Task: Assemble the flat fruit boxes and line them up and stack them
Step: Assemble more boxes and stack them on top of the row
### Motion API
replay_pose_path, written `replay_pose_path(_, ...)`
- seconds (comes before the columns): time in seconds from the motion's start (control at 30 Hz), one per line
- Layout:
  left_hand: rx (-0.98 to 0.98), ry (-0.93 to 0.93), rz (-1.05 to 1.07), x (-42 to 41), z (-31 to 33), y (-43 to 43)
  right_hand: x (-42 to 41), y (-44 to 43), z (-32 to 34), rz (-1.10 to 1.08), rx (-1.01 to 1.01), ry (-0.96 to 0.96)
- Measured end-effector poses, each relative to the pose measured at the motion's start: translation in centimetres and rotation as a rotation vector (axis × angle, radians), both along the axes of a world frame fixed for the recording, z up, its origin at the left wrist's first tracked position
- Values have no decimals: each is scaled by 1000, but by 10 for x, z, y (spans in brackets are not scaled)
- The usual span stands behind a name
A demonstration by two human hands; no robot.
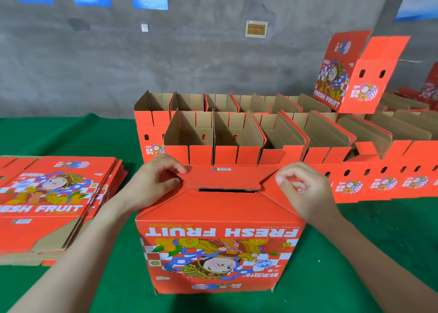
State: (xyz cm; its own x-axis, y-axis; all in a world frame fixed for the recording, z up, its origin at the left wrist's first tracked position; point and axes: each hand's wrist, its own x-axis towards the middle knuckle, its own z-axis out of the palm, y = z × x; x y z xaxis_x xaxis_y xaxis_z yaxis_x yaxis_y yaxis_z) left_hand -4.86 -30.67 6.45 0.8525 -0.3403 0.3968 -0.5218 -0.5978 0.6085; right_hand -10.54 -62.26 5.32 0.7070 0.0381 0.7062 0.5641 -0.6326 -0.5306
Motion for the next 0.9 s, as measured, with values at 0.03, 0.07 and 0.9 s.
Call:
replay_pose_path(0.03, 3, 16, 5, 0, 1, -1, 3, 1, 4, 9, 35, 43)
replay_pose_path(0.07, -7, 42, 10, -1, 2, -1, 7, 3, 8, 7, 43, 78)
replay_pose_path(0.9, 523, 231, 236, 14, 5, -29, 55, 18, 3, -45, -501, 584)
